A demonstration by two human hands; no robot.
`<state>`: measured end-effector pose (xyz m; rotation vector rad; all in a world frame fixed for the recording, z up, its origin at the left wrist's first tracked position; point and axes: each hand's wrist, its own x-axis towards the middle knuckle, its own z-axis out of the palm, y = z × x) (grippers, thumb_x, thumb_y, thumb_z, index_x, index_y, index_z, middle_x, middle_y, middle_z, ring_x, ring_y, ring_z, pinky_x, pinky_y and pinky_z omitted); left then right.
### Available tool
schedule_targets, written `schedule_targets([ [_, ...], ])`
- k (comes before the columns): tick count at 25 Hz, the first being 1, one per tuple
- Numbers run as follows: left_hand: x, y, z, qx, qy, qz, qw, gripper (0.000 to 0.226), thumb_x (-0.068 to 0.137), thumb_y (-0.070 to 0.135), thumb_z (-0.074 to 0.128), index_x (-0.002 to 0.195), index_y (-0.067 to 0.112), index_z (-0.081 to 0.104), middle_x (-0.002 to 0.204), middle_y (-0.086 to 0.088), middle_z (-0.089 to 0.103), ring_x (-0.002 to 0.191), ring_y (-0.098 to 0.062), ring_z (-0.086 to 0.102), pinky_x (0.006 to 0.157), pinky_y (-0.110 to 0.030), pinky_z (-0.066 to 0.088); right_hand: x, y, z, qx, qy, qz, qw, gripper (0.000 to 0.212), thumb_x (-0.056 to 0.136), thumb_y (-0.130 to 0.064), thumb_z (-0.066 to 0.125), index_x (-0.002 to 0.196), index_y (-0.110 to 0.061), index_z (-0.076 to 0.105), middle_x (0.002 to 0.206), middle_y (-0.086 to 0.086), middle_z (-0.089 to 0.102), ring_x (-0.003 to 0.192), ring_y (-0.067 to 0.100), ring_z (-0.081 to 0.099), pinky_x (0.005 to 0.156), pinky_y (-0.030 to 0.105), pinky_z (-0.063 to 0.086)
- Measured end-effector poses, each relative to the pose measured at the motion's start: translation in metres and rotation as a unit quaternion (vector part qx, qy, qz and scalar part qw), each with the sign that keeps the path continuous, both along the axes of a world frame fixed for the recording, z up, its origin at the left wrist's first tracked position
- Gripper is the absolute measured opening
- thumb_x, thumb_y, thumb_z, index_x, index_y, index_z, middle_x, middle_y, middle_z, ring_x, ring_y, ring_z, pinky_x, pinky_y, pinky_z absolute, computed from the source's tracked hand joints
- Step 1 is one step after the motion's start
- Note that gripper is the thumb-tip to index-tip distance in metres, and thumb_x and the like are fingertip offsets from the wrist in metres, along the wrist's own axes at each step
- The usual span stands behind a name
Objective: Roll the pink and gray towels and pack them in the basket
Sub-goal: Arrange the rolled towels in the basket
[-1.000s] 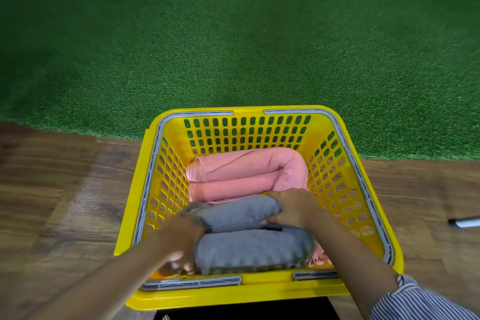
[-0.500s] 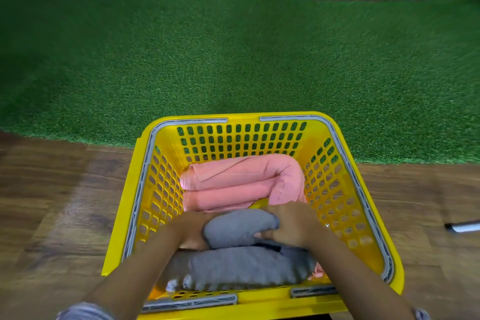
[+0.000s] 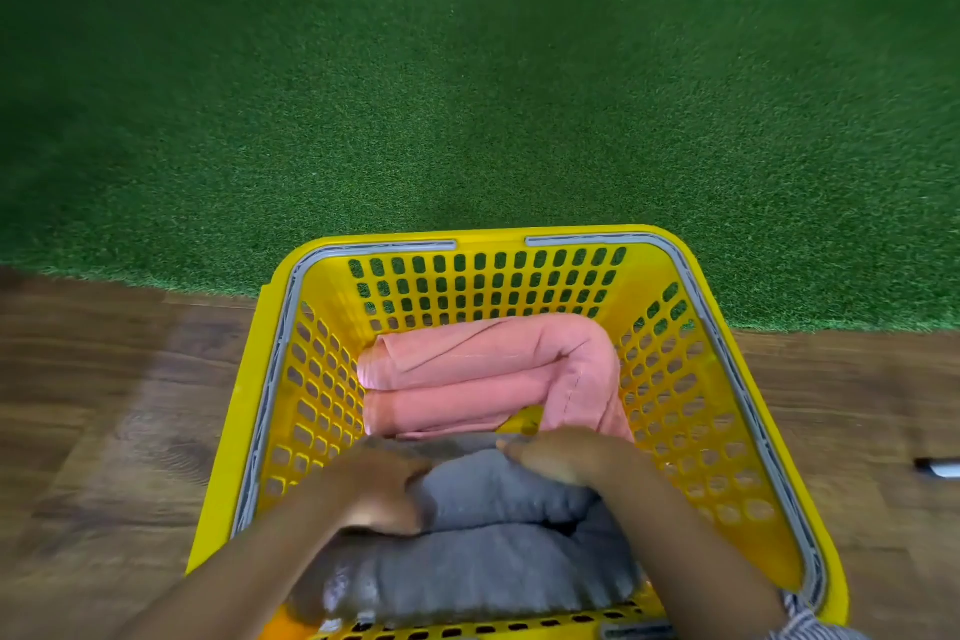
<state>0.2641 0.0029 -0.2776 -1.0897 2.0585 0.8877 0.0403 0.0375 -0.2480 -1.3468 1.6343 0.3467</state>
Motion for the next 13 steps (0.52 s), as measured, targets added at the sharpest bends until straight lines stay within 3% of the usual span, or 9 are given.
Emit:
schedule_targets([
  [2,-0.001,-0.027,-0.003,0.137,0.043,0.184,0.972,0.047,0.056,0.05,0.052,0.095,0.027,0.065,0.111,-0.004,0.063,0.109,-0.029,0.054,0.097,-0.037,0.043,0.003,0.003,-0.008,0.019,0.014,0.023,0.999,0.051,0.092,-0.061,0.025,0.137,-0.04,0.037,0.149,0.006,0.032,0.132,0.026,0.033,0.105,0.033,0.025],
  [3,-0.008,-0.035,-0.005,0.108,0.056,0.212,0.97,0.031,0.066,0.049,0.054,0.087,0.027,0.06,0.101,-0.005,0.061,0.1,-0.025,0.054,0.092,-0.036,0.043,0.002,0.004,-0.01,0.016,0.029,0.022,0.999,0.052,0.091,-0.064,0.023,0.136,-0.043,0.035,0.149,0.008,0.031,0.132,0.027,0.034,0.105,0.035,0.026],
  [4,-0.015,-0.04,-0.012,0.053,0.067,0.186,0.979,0.021,0.082,0.044,0.05,0.091,0.026,0.056,0.102,-0.004,0.058,0.101,-0.021,0.052,0.094,-0.037,0.042,0.002,0.004,-0.012,0.015,0.042,0.021,0.999,0.053,0.088,-0.068,0.022,0.135,-0.046,0.034,0.149,0.009,0.031,0.13,0.029,0.036,0.104,0.036,0.028],
  [6,-0.034,-0.045,-0.037,-0.041,0.09,0.136,0.986,0.034,0.099,0.04,0.034,0.121,0.025,0.054,0.129,0.003,0.052,0.12,-0.022,0.049,0.101,-0.035,0.037,0.001,0.004,-0.018,0.015,0.052,0.026,0.998,0.054,0.084,-0.073,0.019,0.132,-0.052,0.033,0.146,0.01,0.035,0.126,0.029,0.041,0.101,0.037,0.032],
  [8,-0.046,-0.034,-0.058,-0.018,0.094,0.085,0.992,0.044,0.101,0.045,0.028,0.141,0.032,0.041,0.149,0.001,0.04,0.133,-0.022,0.04,0.109,-0.035,0.031,0.0,0.007,-0.023,0.018,0.044,0.044,0.998,0.05,0.083,-0.073,0.017,0.128,-0.058,0.033,0.143,0.009,0.04,0.122,0.029,0.044,0.096,0.037,0.035],
  [11,-0.048,-0.02,-0.072,0.014,-0.022,0.004,1.0,0.053,0.101,0.051,0.017,0.143,0.027,0.04,0.152,-0.006,0.036,0.137,-0.025,0.035,0.109,-0.037,0.028,-0.005,0.009,-0.018,0.018,0.022,0.056,0.998,0.042,0.088,-0.068,0.019,0.126,-0.061,0.036,0.145,0.007,0.037,0.126,0.028,0.04,0.098,0.036,0.032],
  [13,-0.046,-0.015,-0.078,-0.004,-0.042,-0.006,0.999,0.072,0.091,0.065,0.009,0.136,0.024,0.049,0.146,-0.01,0.043,0.133,-0.027,0.04,0.104,-0.037,0.032,-0.006,0.009,-0.017,0.026,0.021,0.057,0.998,0.048,0.088,-0.069,0.02,0.131,-0.055,0.035,0.149,0.006,0.032,0.131,0.028,0.035,0.101,0.037,0.03],
])
